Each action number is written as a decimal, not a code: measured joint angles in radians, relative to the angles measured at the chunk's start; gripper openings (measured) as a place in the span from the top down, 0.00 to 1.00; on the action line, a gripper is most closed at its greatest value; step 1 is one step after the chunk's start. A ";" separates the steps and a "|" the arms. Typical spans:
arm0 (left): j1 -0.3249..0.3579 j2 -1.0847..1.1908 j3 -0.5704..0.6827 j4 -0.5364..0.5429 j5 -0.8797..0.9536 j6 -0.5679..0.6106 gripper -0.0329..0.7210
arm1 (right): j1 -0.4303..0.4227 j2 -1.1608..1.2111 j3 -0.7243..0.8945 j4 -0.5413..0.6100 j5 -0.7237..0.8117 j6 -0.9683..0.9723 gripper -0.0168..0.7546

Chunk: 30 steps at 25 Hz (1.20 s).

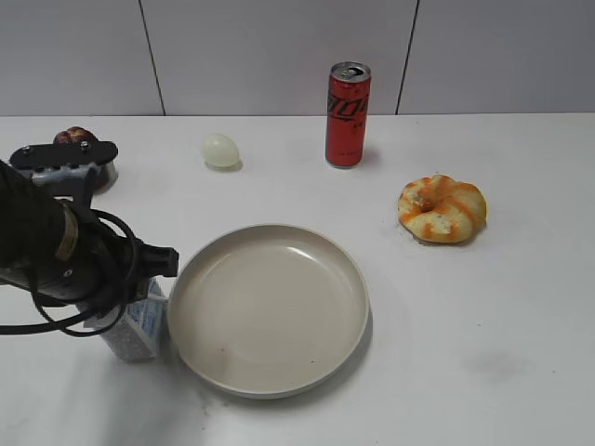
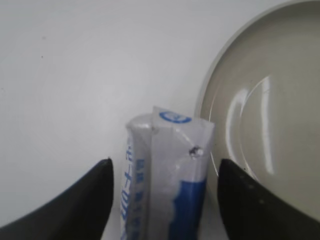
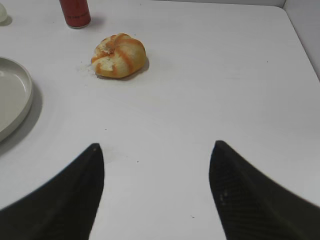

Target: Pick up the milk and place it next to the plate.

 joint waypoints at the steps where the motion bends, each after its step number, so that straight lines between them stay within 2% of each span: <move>1: 0.002 0.000 0.000 0.006 0.001 0.001 0.22 | 0.000 0.000 0.000 0.000 0.000 0.000 0.33; 4: 0.013 -0.008 0.000 0.016 0.016 0.001 0.15 | 0.000 0.000 0.000 0.000 0.000 0.000 0.33; 8: 0.063 -0.076 0.000 0.047 0.038 0.012 0.14 | 0.000 0.000 0.000 0.000 0.000 0.000 0.33; 10: 0.103 -0.131 0.000 0.050 0.043 0.055 0.14 | 0.000 0.000 0.000 0.000 0.000 0.000 0.33; 14: 0.193 -0.243 0.000 0.024 0.052 0.301 0.18 | 0.000 0.000 0.000 0.000 0.000 0.000 0.33; 17: 0.297 -0.323 0.000 -0.065 0.100 0.507 0.20 | 0.000 0.000 0.000 0.000 0.000 0.000 0.33; 21: 0.449 -0.412 0.000 -0.249 0.249 0.786 0.21 | 0.000 0.000 0.000 0.000 0.000 0.000 0.33; 24: 0.587 -0.471 0.000 -0.419 0.361 1.000 0.21 | 0.000 0.000 0.000 0.000 0.000 0.000 0.33; 27: 0.695 -0.532 0.000 -0.495 0.446 1.090 0.22 | 0.000 0.000 0.000 0.000 0.000 0.000 0.33; 30: 0.730 -0.612 0.018 -0.506 0.496 1.113 0.23 | 0.000 0.000 0.000 0.000 0.000 0.000 0.33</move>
